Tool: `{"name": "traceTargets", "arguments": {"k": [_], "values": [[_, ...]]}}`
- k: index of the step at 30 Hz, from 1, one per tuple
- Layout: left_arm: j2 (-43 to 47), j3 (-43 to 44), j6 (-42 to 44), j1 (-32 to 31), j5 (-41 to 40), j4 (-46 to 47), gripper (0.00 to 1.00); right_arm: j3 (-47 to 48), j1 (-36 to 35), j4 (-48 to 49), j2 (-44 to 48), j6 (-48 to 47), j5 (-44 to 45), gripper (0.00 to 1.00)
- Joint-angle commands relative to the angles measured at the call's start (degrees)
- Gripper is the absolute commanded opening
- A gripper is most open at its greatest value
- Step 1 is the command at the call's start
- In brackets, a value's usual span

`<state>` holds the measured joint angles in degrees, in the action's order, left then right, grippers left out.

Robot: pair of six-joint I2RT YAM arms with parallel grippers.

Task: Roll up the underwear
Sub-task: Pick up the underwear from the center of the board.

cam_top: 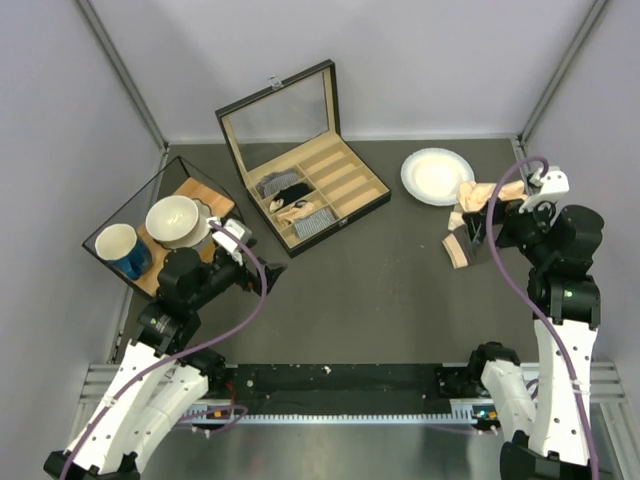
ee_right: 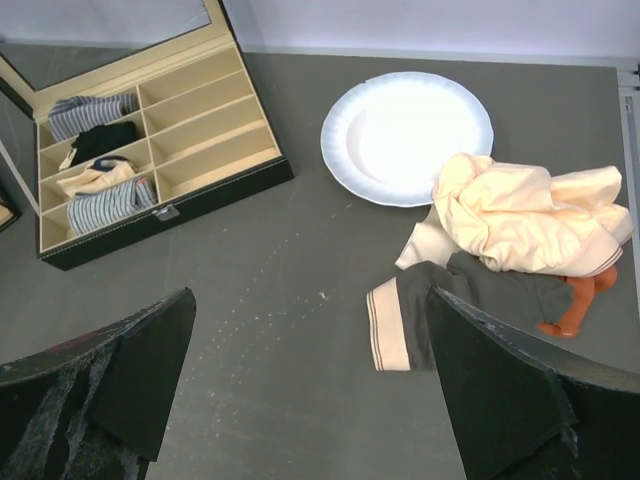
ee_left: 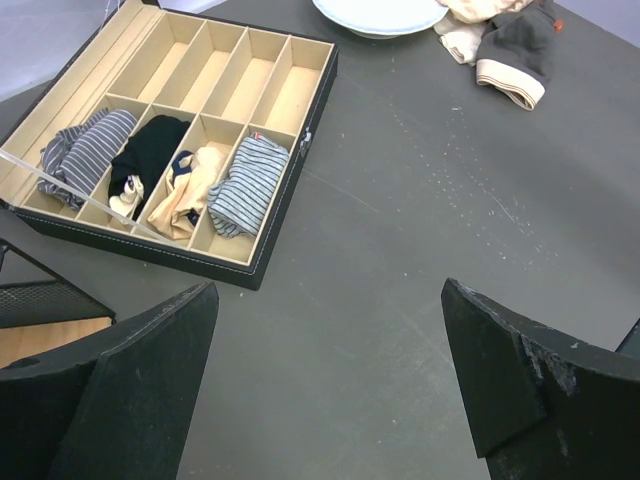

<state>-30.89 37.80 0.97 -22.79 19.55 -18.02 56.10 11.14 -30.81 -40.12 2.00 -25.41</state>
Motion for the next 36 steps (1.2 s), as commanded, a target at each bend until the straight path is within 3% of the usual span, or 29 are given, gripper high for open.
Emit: {"name": "traceTargets", "arguments": {"k": [1,7,10,20,27,29,36], "values": [[0.3,-0.2,-0.2,0.3,-0.5,2.6,0.99,-1.7,0.7,3.4,0.3,-4.3,-1.7,0.99],[0.3,-0.1,-0.5,0.3,0.0,2.7,0.99,-5.8,0.7,-0.4,-0.1,-19.9,-17.1,0.99],[0.4,-0.1,-0.7,0.3,0.0,3.2,0.99,-6.9,0.7,-1.1,-1.1,-22.7,-18.3,0.99],[-1.6,0.4,-2.9,0.3,-5.8,1.5,0.99,-1.2,0.1,-4.1,-18.0,-30.8,-3.3,0.99],[-2.6,0.6,-2.6,0.3,-4.8,0.8,0.99,2.1,-7.4,-4.1,-32.9,-35.6,13.4,0.98],[-2.9,0.6,-2.7,0.3,-4.5,0.7,0.99,2.4,-9.3,-4.0,-36.9,-35.8,14.1,0.94],[-3.1,0.7,-2.8,0.3,-4.3,0.7,0.99,6.1,-13.9,-2.1,-51.0,-33.3,20.0,0.63]]}}
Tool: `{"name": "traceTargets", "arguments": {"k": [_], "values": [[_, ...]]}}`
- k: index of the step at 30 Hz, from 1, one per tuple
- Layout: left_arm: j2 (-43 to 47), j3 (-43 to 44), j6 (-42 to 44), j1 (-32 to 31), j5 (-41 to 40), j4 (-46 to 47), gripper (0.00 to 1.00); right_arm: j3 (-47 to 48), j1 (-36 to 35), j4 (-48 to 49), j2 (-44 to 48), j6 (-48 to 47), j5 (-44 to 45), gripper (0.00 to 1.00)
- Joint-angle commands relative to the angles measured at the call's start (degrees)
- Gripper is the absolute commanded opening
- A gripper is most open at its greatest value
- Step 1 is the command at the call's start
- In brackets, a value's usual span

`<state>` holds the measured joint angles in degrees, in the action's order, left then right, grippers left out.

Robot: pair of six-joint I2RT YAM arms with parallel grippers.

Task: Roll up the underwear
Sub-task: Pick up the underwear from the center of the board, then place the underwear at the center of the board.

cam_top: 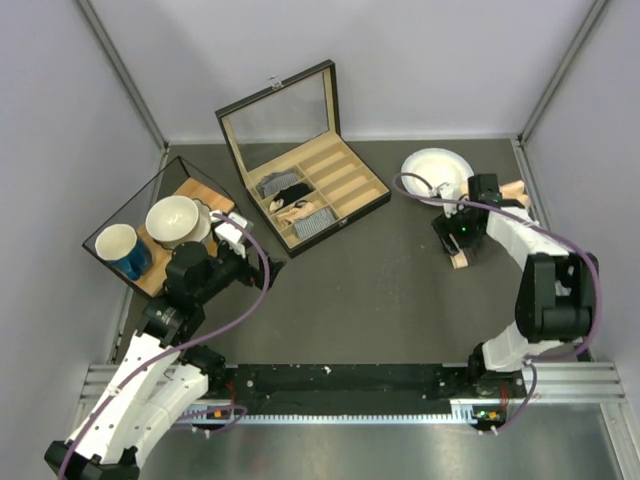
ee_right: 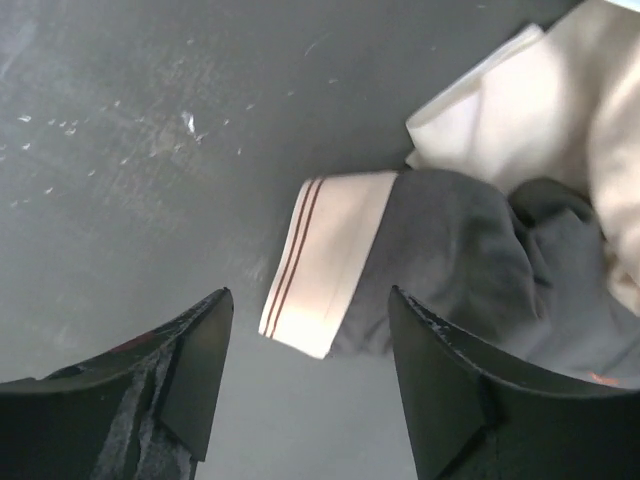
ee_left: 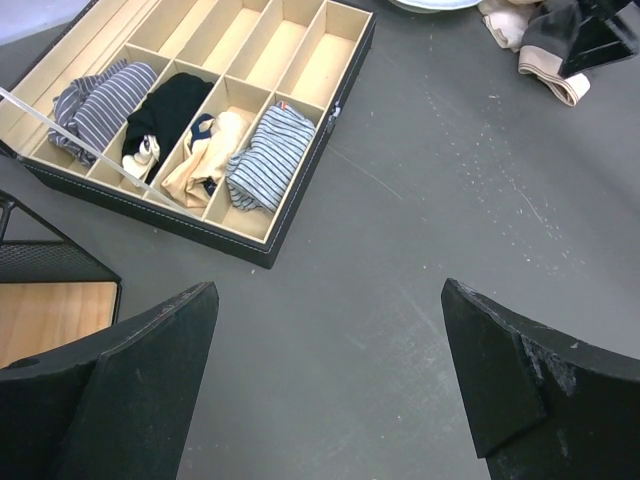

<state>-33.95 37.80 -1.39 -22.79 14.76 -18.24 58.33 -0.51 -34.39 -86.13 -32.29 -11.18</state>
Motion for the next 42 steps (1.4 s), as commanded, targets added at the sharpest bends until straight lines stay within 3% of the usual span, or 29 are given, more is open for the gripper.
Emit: {"name": "traceTargets", "arguments": {"k": [1,5,6,9,12,16,20,22,24,29,31,35,38,42], "values": [[0.0,0.7,-0.4,0.3,0.3,0.8,0.99,4.2,-2.4,2.2,-6.2,1.3,6.9,0.61],[0.0,0.6,-0.3,0.3,-0.5,0.6,0.99,5.5,-2.6,3.0,-11.7,1.8,8.4,0.44],[0.1,0.6,-0.2,0.3,-0.6,0.6,0.99,5.3,-3.1,3.0,-11.5,1.8,8.5,0.31],[-0.2,0.6,-0.1,0.3,-1.1,0.4,0.99,4.2,-3.3,2.6,-7.4,2.1,7.2,0.10],[-0.6,0.6,-0.1,0.3,-1.0,0.4,0.99,4.7,-3.4,-0.8,-0.8,1.7,5.2,0.00],[-0.7,0.7,-0.1,0.3,-1.1,0.3,0.99,8.5,-3.4,-8.9,7.6,0.6,-2.7,0.00],[-0.2,0.9,0.0,0.3,-1.8,0.1,0.99,15.8,-5.6,-21.4,12.6,-4.3,-24.2,0.00],[-0.1,0.9,0.2,0.3,-2.4,0.0,0.99,18.0,-8.3,-28.1,14.7,-7.2,-30.3,0.00],[0.2,0.9,0.2,0.3,-2.9,0.0,0.99,20.9,-12.4,-29.8,16.2,-8.0,-36.4,0.00],[0.4,0.9,0.5,0.3,-2.6,0.0,0.99,27.1,-13.8,-30.0,17.2,-5.4,-47.6,0.00],[0.5,0.8,0.5,0.3,-2.3,0.0,0.99,26.1,-13.8,-27.5,16.2,-2.8,-46.5,0.00],[0.5,0.7,0.7,0.3,0.3,0.5,0.99,11.3,-13.7,-9.2,12.4,12.4,-32.7,0.01],[0.1,0.4,0.8,0.3,3.4,0.9,0.99,8.9,-12.4,-2.2,4.7,13.8,-18.9,0.22],[-0.8,0.1,0.9,0.3,9.6,1.9,0.99,11.3,-6.3,-2.3,-1.3,13.5,-20.5,0.38]]}}
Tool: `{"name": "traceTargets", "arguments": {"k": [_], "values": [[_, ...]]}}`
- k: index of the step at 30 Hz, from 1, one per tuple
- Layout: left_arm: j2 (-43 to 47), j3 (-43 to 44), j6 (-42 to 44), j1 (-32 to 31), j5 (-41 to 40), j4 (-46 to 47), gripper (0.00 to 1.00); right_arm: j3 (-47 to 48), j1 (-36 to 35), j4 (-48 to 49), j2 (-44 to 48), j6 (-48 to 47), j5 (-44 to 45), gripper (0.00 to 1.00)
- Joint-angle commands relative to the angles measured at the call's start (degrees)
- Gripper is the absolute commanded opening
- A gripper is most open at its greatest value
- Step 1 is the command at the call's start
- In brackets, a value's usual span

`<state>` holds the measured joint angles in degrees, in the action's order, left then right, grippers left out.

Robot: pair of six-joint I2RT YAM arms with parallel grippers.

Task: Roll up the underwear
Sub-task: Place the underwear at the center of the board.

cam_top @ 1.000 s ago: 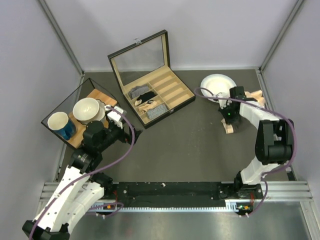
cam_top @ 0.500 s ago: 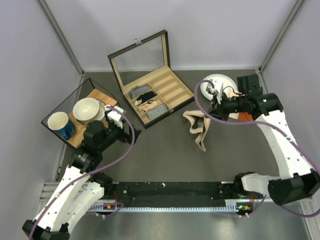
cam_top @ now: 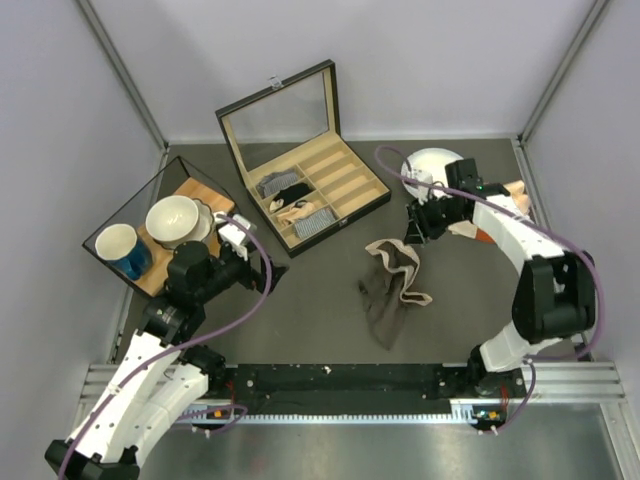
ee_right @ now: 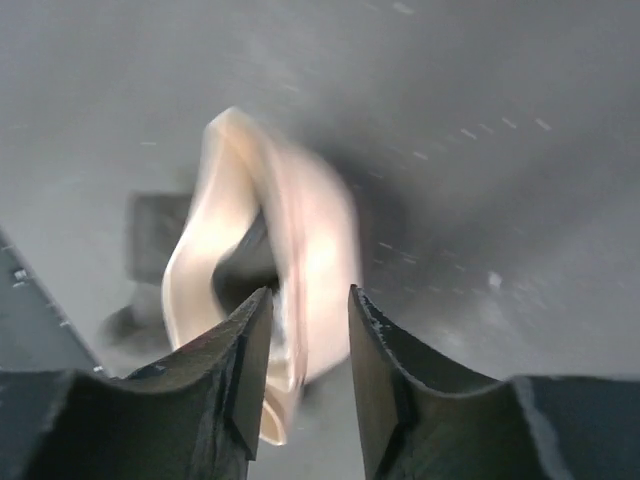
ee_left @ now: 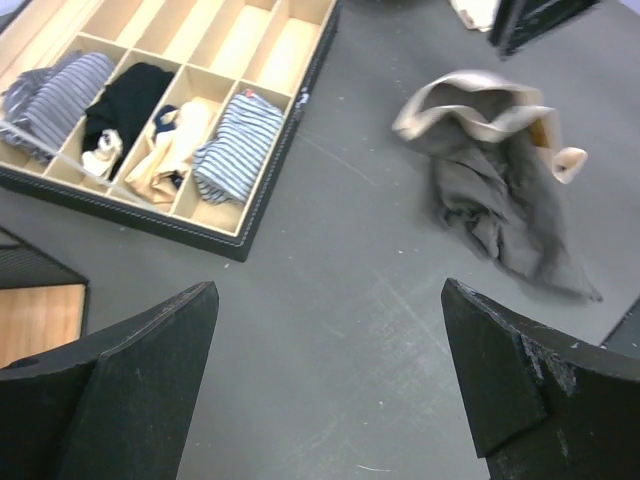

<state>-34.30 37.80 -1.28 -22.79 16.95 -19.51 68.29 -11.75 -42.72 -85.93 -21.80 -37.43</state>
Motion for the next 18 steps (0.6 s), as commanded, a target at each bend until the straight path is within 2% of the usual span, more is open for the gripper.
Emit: {"name": "traceTargets", "arguments": {"k": [1,2,7,12,18], "values": [[-0.8,-0.1,0.8,0.3,8.8,3.4,0.99,-0.3,5.6,6.0,0.3,1.9,5.0,0.42],[-1.2,-0.5,0.8,0.3,10.7,3.9,0.99,-1.7,5.6,5.9,1.9,-1.5,3.7,0.56],[-4.3,-1.3,2.5,-0.2,21.3,6.7,0.98,-13.1,5.6,3.0,11.6,-9.3,-6.6,0.75],[-11.3,0.2,2.2,-4.0,21.3,5.0,0.95,-14.8,5.7,-7.0,13.0,-19.4,-6.3,0.76],[-15.4,3.0,3.3,-4.6,19.2,0.8,0.95,-20.3,3.0,-5.2,8.2,-23.9,3.2,0.74]]}}
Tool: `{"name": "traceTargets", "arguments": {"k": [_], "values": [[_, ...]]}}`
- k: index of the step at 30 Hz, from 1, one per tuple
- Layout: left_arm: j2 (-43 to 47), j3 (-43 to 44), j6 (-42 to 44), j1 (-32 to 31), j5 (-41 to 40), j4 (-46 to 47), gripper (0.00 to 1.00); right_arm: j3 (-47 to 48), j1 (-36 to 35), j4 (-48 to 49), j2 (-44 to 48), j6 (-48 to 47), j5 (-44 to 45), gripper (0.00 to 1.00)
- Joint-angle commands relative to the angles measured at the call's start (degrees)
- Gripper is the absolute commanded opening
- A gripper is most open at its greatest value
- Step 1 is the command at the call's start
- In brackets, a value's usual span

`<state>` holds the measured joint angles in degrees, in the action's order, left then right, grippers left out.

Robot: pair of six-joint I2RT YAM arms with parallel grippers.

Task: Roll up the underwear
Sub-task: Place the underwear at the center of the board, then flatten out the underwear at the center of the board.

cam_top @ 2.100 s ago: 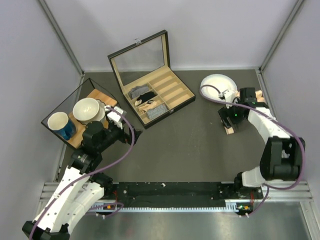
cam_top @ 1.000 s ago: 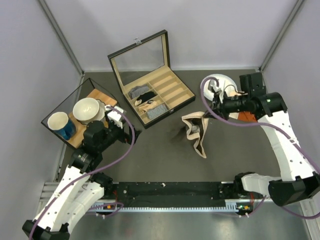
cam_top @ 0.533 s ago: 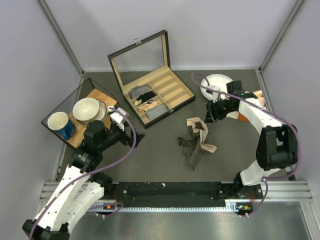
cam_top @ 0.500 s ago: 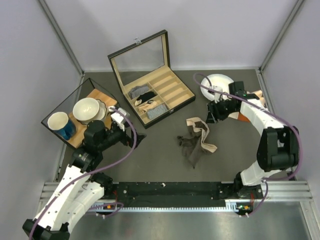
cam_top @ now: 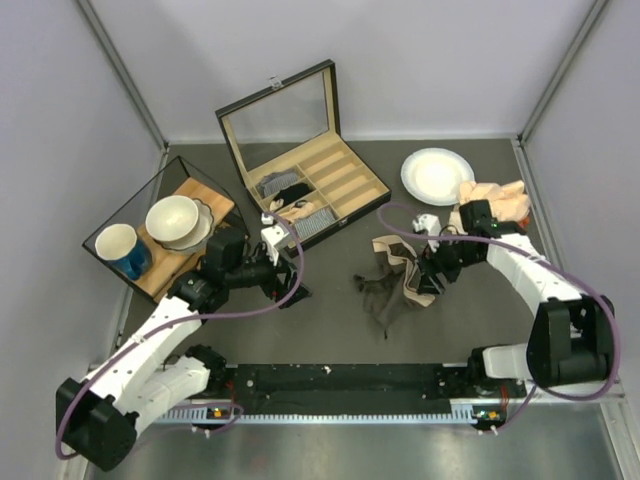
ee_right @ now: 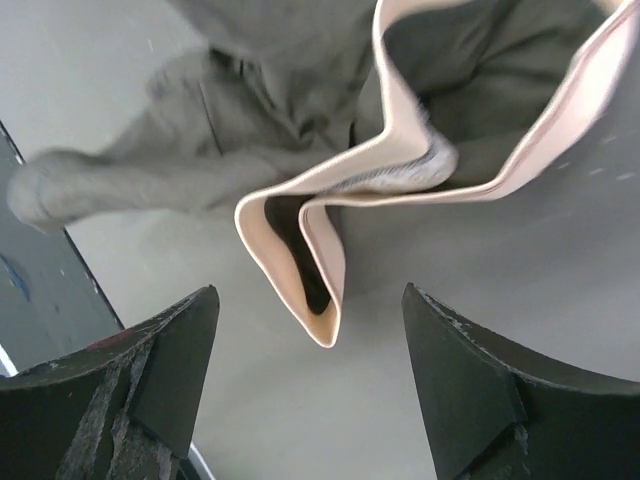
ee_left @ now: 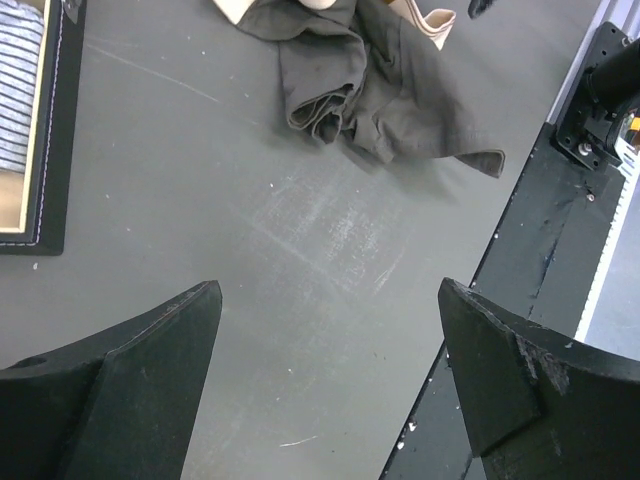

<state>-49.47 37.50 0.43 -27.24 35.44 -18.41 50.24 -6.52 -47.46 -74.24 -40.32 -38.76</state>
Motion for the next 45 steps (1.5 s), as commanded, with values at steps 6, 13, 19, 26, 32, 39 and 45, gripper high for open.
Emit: {"name": "traceTargets", "arguments": {"k": [6,13,19,26,32,39,45], "values": [[-0.4,2.7,2.0,-0.2,0.6,-0.2,0.95,-2.8,-8.5,3.6,-8.5,-3.6,11.3,0.67],[-2.8,2.8,1.0,-0.2,1.5,1.7,0.95,-0.8,-6.4,-0.3,-4.5,-1.0,20.5,0.00],[-12.9,8.5,-2.5,-5.5,-3.8,3.5,0.94,-2.6,4.4,-2.3,3.3,-3.9,27.6,0.00],[-35.8,23.6,-10.0,-11.9,-10.2,6.5,0.94,-3.7,13.8,0.9,-0.9,-1.4,21.8,0.00],[-56.3,41.3,-9.7,-14.2,-13.2,4.0,0.90,-4.7,15.5,2.6,-1.2,-1.4,22.9,0.00],[-71.7,57.4,-8.1,-15.5,-15.7,-1.7,0.84,-5.1,16.6,2.5,-0.5,-1.3,20.7,0.00],[-74.9,59.3,-6.5,-15.6,-14.3,-1.6,0.78,-5.1,16.8,2.4,-0.3,-1.3,19.6,0.00]]}}
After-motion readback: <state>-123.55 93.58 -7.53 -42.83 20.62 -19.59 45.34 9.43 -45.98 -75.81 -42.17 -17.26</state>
